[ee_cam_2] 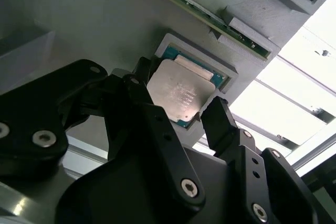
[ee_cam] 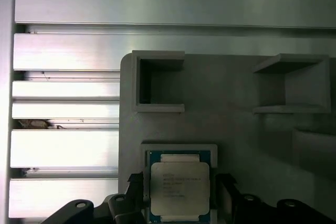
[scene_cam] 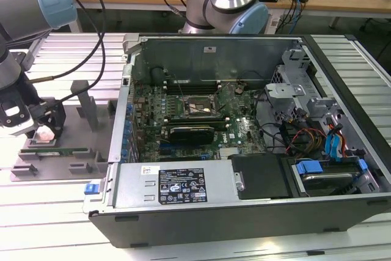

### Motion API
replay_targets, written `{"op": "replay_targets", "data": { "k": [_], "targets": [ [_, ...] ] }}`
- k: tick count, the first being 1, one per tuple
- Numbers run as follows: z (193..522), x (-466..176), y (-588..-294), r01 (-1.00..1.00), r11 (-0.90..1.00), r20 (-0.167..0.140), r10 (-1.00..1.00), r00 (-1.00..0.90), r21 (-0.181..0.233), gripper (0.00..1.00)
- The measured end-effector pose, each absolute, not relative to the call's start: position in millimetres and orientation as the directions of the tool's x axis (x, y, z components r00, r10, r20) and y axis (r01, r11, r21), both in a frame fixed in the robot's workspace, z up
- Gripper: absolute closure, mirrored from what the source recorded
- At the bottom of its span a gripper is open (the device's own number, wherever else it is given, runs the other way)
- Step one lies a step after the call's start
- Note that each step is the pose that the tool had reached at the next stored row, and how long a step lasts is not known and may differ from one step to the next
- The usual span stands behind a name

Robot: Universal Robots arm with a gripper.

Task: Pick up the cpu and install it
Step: 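Pick up the cpu and move it towards the insertion slot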

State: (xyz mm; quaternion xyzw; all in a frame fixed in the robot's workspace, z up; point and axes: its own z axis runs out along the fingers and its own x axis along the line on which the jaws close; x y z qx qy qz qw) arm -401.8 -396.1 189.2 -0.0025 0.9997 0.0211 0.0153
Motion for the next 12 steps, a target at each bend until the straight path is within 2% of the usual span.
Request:
{"op": "replay_targets", "data": {
  "k": [3, 4, 12],
  "targets": [
    [189.3, -401.8, -396.1, -0.006, 0.999, -0.031, -0.005, -1.000, 0.042, 0.34],
    [189.3, -401.8, -396.1, -0.006, 0.999, -0.031, -0.005, -1.000, 0.042, 0.43],
    [188.6, -401.5, -396.1, -0.006, 0.999, -0.031, -0.005, -1.000, 0.042, 0.43]
  ]
}}
